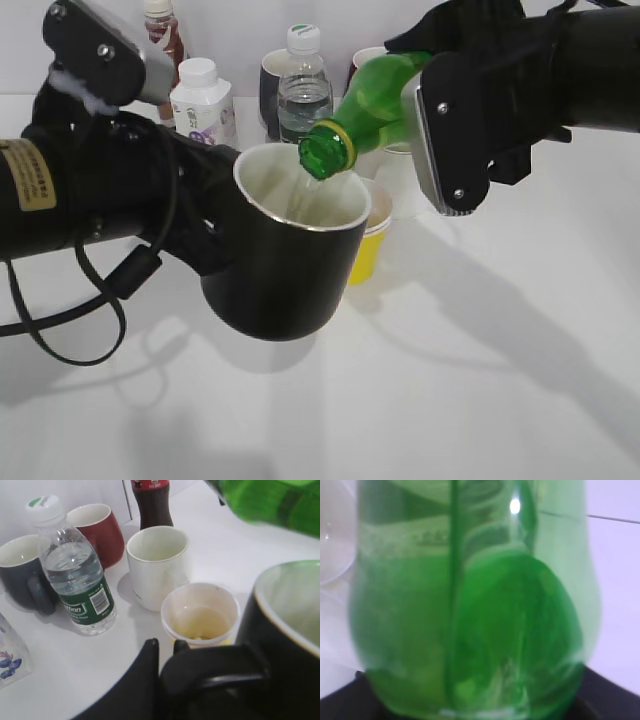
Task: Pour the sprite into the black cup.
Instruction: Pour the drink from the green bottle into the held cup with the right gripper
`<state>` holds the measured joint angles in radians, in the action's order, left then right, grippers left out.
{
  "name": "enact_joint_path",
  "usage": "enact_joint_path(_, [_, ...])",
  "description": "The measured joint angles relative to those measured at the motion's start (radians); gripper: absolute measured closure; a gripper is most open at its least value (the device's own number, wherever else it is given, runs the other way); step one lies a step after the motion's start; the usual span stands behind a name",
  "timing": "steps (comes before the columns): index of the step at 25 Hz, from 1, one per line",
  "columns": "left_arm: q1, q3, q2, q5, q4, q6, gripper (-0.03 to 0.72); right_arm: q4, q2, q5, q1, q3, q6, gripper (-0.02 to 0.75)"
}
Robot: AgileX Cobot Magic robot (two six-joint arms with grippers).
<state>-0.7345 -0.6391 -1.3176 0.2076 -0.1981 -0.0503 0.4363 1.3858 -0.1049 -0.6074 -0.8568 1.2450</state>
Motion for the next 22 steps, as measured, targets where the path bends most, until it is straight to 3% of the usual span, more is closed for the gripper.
enact_joint_path(22, [0.0, 0.0, 0.0, -0.023, -0.004, 0.0, 0.63, -0.001, 0.0, -0.022, 0.001, -0.004, 0.045, 0.339])
